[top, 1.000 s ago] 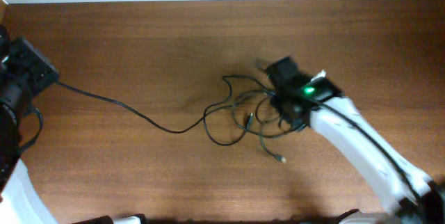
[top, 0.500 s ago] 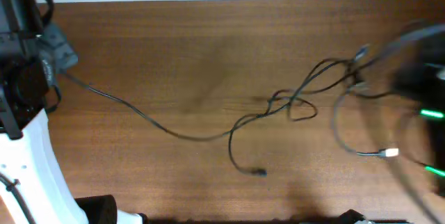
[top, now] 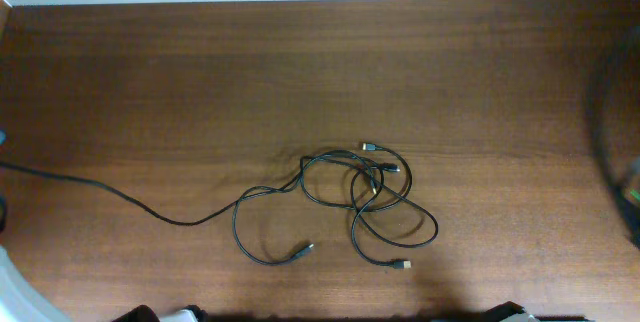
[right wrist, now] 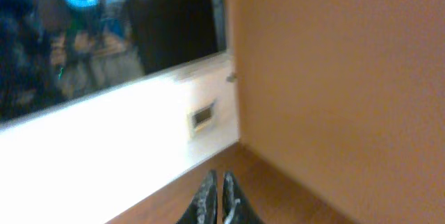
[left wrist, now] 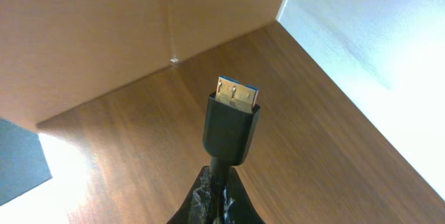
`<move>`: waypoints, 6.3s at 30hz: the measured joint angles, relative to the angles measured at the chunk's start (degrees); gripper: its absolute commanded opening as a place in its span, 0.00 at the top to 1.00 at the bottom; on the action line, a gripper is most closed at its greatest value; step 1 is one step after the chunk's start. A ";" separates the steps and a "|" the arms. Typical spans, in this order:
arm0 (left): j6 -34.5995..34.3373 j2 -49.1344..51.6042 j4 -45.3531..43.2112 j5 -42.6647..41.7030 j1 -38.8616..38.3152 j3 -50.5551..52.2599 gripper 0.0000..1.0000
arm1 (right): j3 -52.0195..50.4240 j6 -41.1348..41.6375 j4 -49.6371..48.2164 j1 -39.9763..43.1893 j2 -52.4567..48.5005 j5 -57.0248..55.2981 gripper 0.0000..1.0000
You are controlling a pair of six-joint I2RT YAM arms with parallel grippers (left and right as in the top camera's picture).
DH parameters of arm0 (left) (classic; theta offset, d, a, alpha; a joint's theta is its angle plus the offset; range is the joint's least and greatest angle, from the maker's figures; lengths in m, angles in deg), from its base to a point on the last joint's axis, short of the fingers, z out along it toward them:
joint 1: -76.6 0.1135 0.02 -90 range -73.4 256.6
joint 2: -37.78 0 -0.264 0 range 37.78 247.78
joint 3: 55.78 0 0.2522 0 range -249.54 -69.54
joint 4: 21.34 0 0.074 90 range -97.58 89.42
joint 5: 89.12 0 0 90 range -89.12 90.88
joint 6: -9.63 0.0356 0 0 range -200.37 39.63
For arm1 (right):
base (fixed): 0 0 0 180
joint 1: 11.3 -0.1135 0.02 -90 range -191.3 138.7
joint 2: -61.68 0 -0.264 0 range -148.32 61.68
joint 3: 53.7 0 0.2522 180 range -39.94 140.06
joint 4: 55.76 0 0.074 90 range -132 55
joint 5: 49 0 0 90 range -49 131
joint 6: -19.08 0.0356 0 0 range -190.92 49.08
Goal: Untangle cables
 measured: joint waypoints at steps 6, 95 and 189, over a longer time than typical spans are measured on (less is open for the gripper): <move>0.24 0.52 -0.24 -3.61 -1.03 0.02 1.00 | 0.00 14.32 11.65 0.02 -14.51 25.24 0.84; 6.05 5.05 -0.13 -16.06 -1.07 0.11 1.00 | 20.06 -3.23 1.62 0.02 -3.48 45.42 0.96; 4.35 12.87 -7.52 -1.44 2.45 0.07 1.00 | 46.23 -8.13 -10.32 -20.83 -41.46 68.46 0.96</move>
